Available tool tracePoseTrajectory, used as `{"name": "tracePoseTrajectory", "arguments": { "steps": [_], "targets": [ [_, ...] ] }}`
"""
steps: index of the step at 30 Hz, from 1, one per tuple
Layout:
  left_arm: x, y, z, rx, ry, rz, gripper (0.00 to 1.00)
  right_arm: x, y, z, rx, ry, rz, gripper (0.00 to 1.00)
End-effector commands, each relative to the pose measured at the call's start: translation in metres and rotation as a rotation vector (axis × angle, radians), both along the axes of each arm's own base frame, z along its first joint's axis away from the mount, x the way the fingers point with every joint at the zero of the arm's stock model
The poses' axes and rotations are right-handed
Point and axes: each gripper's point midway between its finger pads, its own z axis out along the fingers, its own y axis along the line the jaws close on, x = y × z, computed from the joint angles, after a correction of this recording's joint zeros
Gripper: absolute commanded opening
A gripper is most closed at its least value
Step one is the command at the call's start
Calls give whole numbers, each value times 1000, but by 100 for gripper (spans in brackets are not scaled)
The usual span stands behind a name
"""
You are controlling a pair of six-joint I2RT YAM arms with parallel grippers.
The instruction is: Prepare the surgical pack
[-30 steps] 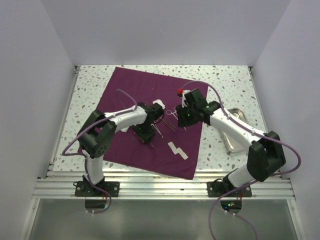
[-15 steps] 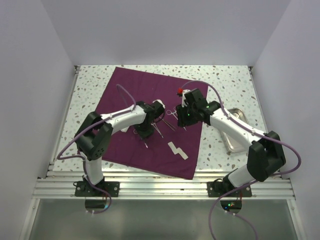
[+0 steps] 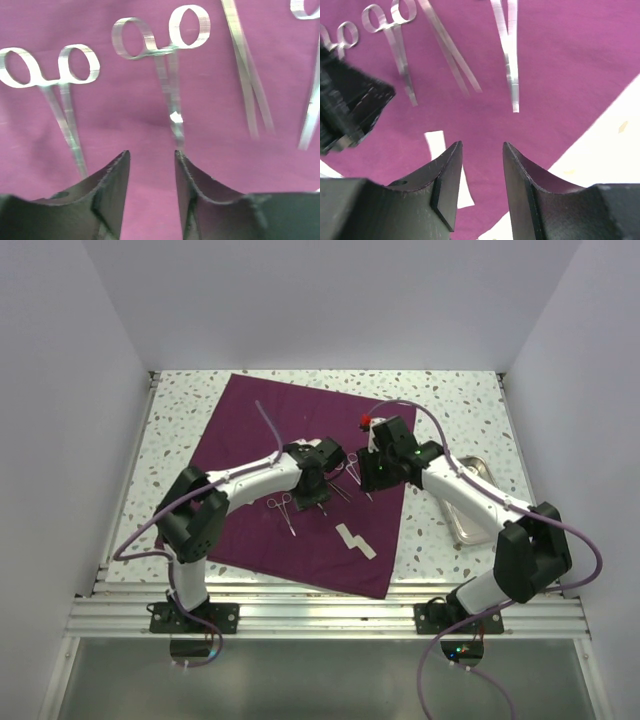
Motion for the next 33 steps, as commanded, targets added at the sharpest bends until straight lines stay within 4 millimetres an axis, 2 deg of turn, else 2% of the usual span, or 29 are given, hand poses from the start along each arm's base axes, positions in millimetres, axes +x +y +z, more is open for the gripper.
{"name": "tracePoseTrajectory", "arguments": {
  "steps": [1,4,8,11,15,18,24,29,33],
  "targets": [
    [17,-26,5,-83,-47,-22,46,16,-34,8,-13,-20,-121,43],
    [17,-30,-4,-82,-12,15,47,22,-43,14,19,-20,-150,42],
    [17,-30,-13,-54,31,81,46,21,-42,23,37,-36,-148,43],
    [19,-35,-19,-68,39,95,43,20,-46,23,29,-43,-155,43],
    [16,-33,-27,-44,71,115,40,18,-46,22,37,-37,-151,43],
    [13,-29,-30,-34,79,133,37,18,-44,24,46,-42,-146,42],
    [7,-25,-33,-11,101,145,21,18,-43,25,52,-44,-143,42],
    [6,-23,-36,-2,106,143,18,18,-41,27,62,-42,-134,43],
    [12,-24,-33,-1,77,111,10,16,-40,25,62,-36,-128,43]
  ]
}}
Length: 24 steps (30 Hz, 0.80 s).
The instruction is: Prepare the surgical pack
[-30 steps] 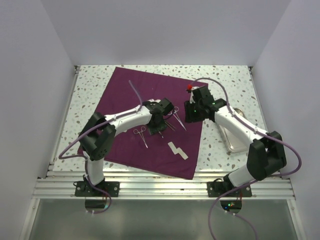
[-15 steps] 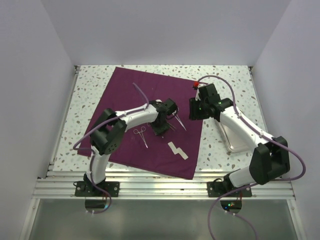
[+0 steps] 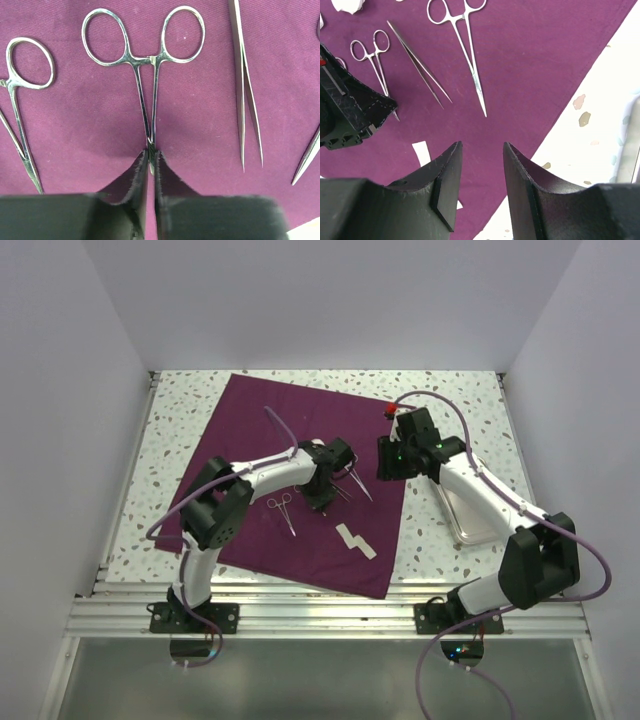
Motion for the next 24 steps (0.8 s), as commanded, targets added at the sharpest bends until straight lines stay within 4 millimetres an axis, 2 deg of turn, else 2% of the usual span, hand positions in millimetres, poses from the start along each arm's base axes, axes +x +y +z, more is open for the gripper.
{"name": "tracePoseTrajectory", "arguments": {
  "steps": [1,2,5,6,8,16,22,24],
  "targets": [
    [5,2,-2,25,-15,-30,3,-5,4,8,32,-8,15,43],
    [6,2,0,28,-21,-40,0,-6,5,8,39,-5,21,43],
    [7,5,4,19,-58,-75,0,-8,14,7,79,5,45,45],
    [7,3,11,-2,-80,-87,0,-8,16,7,92,10,48,45],
    [5,5,9,-18,-98,-115,0,-12,25,4,129,42,77,47],
    [-1,13,25,-33,-163,-177,0,-17,46,-3,238,92,111,47],
    [-11,9,36,-53,-211,-230,0,-19,72,-20,340,174,148,46],
    [-15,7,42,-51,-224,-246,0,-21,86,-23,399,206,167,46]
  ]
}}
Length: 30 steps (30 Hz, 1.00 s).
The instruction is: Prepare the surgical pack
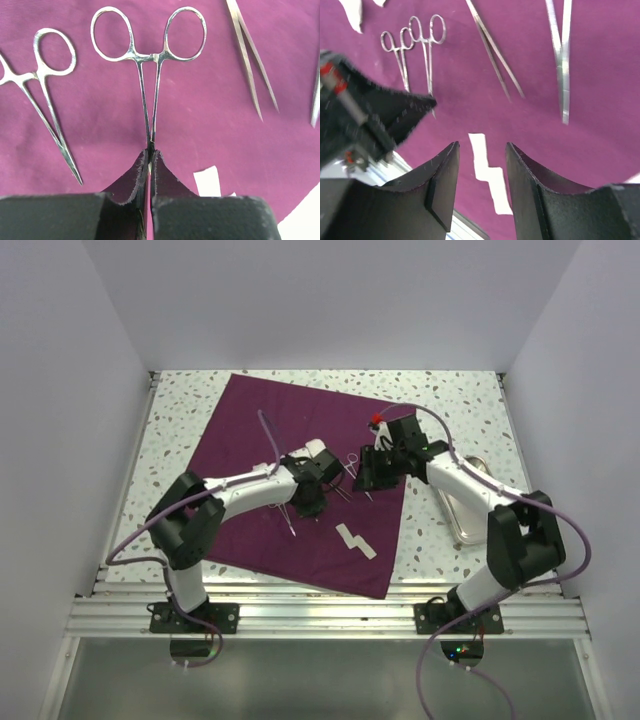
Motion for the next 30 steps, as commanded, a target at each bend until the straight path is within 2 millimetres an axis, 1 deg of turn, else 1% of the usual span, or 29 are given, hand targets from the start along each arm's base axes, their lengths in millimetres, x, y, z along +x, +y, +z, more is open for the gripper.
{"name": "tracePoseTrajectory", "arguments": {
  "steps": [1,2,3,4,5,6,7,9,10,15,20,25,30],
  "targets": [
    [5,-9,25,-24,-104,-52,0,-2,32,4,140,29,43,46],
    [3,-11,31,-33,-117,-61,0,-1,39,5,171,39,46,47],
    [2,-11,32,-32,-120,-66,0,-2,44,3,184,51,51,47],
    [1,-10,33,-32,-128,-70,0,-2,48,-3,193,71,52,48],
    [0,-10,34,-34,-130,-74,0,-4,55,-3,213,90,51,51],
    [-1,-10,35,-39,-133,-76,0,-1,61,-2,233,83,56,52],
    [-2,-9,35,-36,-129,-78,0,-6,69,-8,245,112,73,54],
    [-2,-9,37,-39,-133,-80,0,-5,80,-8,282,122,74,54],
    [-2,-9,37,-34,-132,-81,0,-7,84,-12,280,132,78,54],
    [-5,-10,38,-35,-134,-91,0,-5,93,-16,308,144,80,54],
    [-7,-15,37,-46,-135,-102,0,-5,99,-20,308,150,89,53],
    [-8,-15,39,-48,-140,-103,0,-4,100,-31,292,164,84,53],
    [-10,-18,43,-58,-144,-108,0,-4,107,-37,294,166,99,51]
  ]
}}
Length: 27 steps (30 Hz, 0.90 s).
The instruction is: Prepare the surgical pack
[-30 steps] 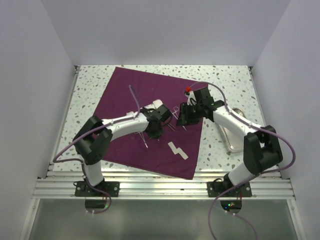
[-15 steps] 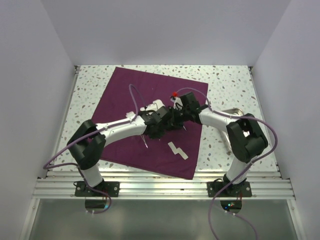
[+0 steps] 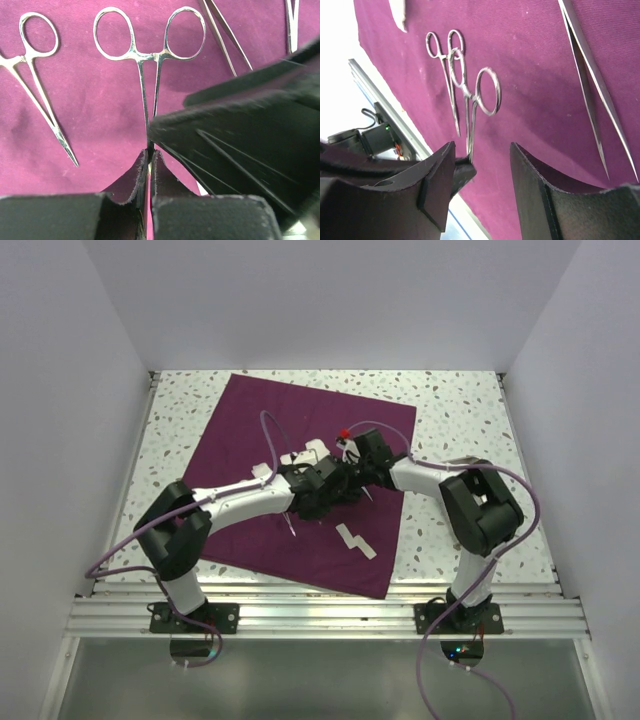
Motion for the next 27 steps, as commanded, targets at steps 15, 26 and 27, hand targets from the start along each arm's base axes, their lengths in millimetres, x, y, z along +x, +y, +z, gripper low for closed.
{"name": "tracePoseTrajectory", "arguments": {
  "steps": [15,26,27],
  "targets": [
    [-1,-18,25,-73,-78,-49,0,6,32,12,100,-38,68,21],
    [3,-16,72,-162,-223,-131,46,13,-7,29,-101,-135,37,0],
    [3,-11,75,-150,-245,-149,57,20,-18,31,-125,-142,7,0]
  ]
}}
